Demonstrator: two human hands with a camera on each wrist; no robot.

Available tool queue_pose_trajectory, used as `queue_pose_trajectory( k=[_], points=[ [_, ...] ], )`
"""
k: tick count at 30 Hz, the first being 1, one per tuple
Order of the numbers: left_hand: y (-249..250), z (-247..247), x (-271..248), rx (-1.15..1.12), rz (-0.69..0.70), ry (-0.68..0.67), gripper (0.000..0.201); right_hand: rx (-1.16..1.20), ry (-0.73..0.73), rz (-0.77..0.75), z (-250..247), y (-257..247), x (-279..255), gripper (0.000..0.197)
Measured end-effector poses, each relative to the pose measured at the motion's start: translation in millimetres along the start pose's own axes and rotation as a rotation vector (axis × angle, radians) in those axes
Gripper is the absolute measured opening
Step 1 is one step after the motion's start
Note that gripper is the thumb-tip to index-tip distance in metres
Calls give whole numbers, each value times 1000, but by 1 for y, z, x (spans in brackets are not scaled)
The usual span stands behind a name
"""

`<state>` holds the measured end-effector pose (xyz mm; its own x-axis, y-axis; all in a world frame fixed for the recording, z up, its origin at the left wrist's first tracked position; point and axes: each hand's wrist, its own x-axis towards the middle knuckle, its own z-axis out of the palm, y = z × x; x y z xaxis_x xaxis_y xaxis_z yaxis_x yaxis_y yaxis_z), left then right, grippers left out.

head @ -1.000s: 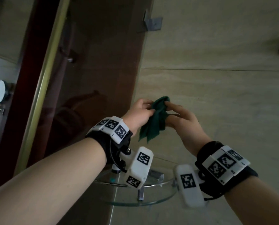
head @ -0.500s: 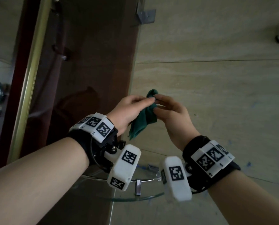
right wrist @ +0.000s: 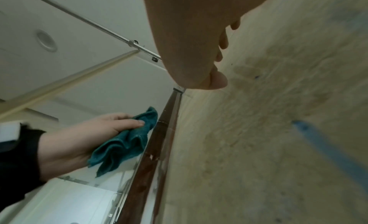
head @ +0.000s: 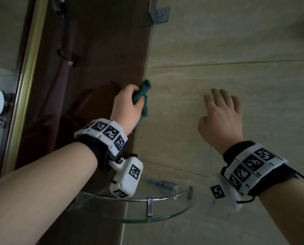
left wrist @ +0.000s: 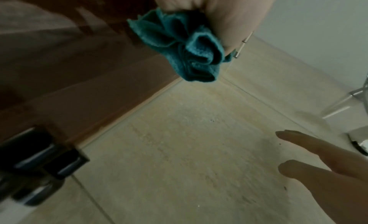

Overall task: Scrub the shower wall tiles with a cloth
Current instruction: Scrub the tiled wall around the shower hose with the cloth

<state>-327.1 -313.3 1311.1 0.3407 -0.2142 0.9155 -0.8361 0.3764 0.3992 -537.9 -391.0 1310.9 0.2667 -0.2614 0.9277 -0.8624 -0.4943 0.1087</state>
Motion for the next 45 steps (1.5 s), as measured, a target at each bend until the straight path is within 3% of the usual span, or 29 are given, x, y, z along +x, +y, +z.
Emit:
queue_pose_trajectory(
  k=[3,8,15,21,23,27,29,31,33,36,39,41,45],
  points=[
    [3,9,10,83,80,70,17,-91,-100,27,5,8,4,64],
    [9,30,24,69,33,85,20,-133,-165,3,7,9,5,65],
    [-1,54,42,199,60,77,20,-102,-147,-34,4,15,6,62],
    [-16,74,34,279,221,96,17,-62,-111,-60,9,25,4,60],
    [-13,77,31,200,245,100,18,-56,-98,-63,10,27,4,60],
    [5,86,14,52,408,-90,20,-53,-84,-67,11,32,3,60],
    [14,91,1,114,605,-236,22,-49,-58,-70,12,33,4,59],
    [12,91,-2,213,719,-274,22,-46,-47,-66,13,32,4,59],
    [7,84,2,256,637,-207,18,-54,-69,-55,13,32,4,60],
    [-8,71,9,350,354,-78,16,-60,-91,-42,13,31,4,61],
    [-14,62,7,565,117,-90,19,-52,-84,-37,13,30,4,61],
    [-15,62,3,570,123,-117,18,-47,-89,-36,13,29,4,61],
    [-15,61,-12,340,366,-250,25,-29,-87,-42,12,30,4,60]
  ],
)
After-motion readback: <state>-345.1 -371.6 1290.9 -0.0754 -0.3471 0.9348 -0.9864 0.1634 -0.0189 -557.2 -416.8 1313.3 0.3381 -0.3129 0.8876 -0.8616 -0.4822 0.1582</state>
